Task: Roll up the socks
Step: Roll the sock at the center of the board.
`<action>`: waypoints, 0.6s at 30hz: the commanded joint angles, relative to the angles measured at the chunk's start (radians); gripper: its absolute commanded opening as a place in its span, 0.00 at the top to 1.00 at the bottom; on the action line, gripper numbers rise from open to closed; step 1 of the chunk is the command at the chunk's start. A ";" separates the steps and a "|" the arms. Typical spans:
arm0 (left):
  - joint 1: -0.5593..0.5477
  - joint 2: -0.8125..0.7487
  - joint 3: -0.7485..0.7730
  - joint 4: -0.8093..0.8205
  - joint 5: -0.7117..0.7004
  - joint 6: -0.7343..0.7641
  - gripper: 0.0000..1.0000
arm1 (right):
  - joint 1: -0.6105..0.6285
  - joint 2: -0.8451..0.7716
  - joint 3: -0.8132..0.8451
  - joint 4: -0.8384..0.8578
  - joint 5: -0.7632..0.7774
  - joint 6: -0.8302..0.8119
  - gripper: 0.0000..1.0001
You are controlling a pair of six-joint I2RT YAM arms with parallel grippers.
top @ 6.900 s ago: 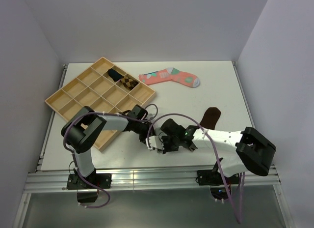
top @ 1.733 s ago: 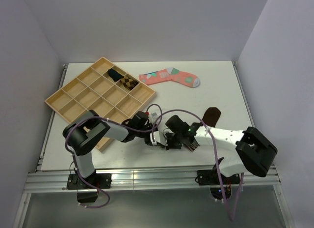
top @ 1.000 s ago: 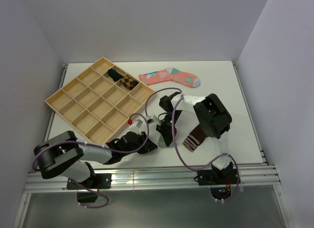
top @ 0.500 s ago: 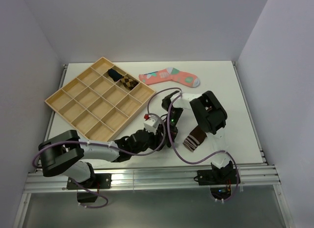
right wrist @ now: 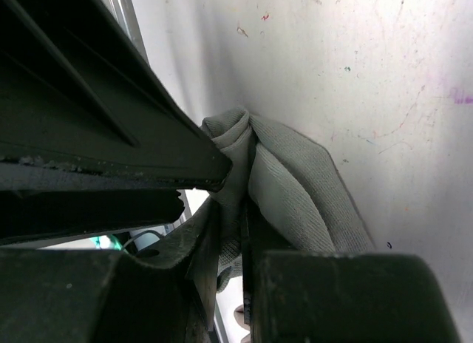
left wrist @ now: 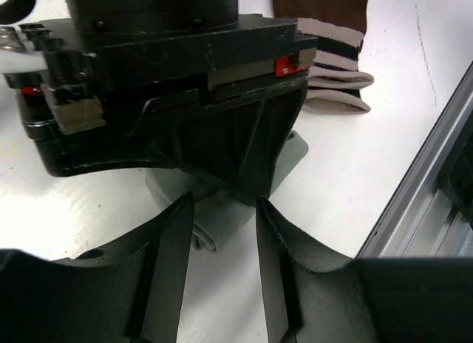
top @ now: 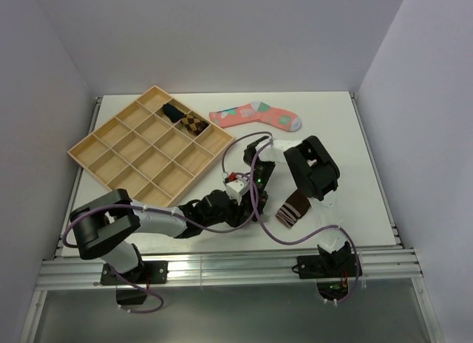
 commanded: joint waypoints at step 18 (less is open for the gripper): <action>0.058 0.081 -0.013 0.089 0.167 -0.028 0.75 | -0.006 0.028 0.019 0.032 0.057 0.001 0.89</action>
